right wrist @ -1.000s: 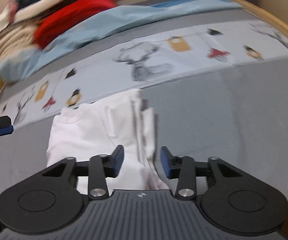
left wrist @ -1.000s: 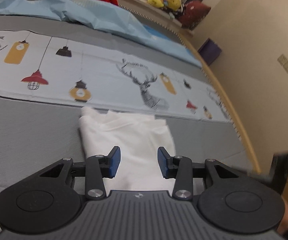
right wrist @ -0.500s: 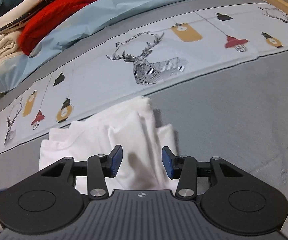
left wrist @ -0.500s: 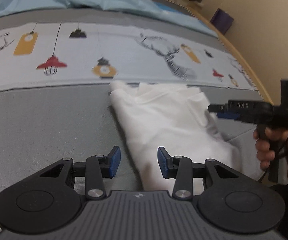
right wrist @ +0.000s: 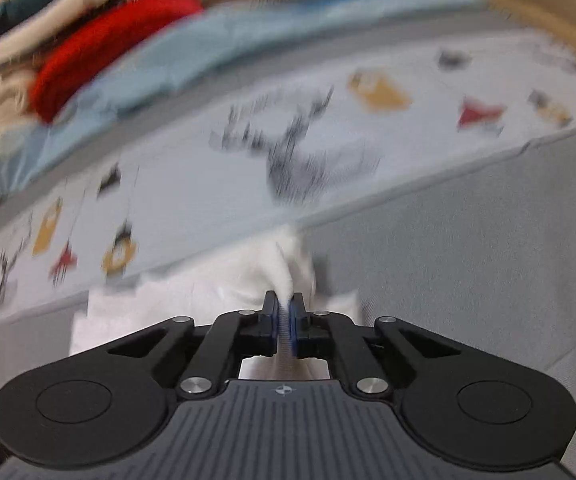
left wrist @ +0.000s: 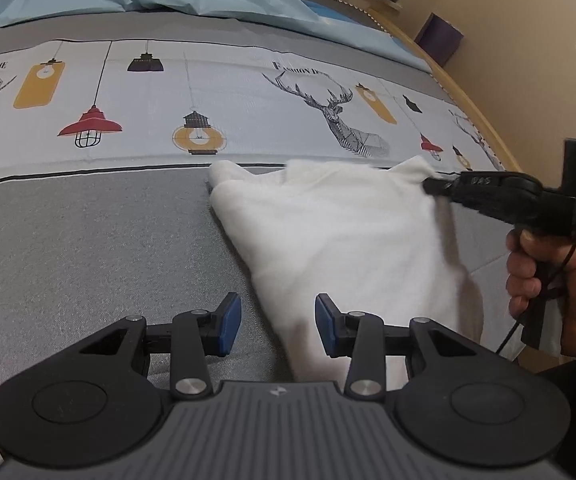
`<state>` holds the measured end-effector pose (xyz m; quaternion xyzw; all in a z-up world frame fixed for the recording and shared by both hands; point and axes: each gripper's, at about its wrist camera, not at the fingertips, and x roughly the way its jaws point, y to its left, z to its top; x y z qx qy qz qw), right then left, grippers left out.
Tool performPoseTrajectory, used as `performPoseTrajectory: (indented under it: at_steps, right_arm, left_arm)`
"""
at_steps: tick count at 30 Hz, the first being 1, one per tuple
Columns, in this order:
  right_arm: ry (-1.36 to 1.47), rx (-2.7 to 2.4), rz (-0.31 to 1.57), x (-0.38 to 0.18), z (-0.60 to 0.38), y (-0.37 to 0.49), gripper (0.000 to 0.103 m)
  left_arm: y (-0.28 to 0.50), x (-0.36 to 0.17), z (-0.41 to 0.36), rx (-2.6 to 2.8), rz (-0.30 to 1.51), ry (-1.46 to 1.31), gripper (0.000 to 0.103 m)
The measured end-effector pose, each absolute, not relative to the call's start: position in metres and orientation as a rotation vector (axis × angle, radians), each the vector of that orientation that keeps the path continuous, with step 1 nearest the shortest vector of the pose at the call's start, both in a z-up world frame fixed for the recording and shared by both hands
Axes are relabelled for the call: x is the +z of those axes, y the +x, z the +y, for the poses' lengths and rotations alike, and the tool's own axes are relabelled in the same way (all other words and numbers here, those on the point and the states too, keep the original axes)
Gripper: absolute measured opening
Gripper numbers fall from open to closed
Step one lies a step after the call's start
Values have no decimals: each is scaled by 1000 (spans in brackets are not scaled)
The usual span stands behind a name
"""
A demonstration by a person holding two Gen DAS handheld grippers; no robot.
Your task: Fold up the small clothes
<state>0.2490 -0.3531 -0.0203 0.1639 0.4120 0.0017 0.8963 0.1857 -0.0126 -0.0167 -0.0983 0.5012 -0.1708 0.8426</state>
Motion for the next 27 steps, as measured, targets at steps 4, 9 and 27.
performPoseTrajectory:
  at_steps: [4,9,27]
  right_arm:
    - [343,-44,905,-25,-362,247,11]
    - [329,5,894,-12,-372,228,17]
    - [40,216,1252,-45,-375,180,32]
  left_arm:
    - [183,-15,-16,-370,1057,-204,44]
    - [180,-14,-27,-386,1055,-187,44]
    - [171,-74,-90,-446,1400,80,51]
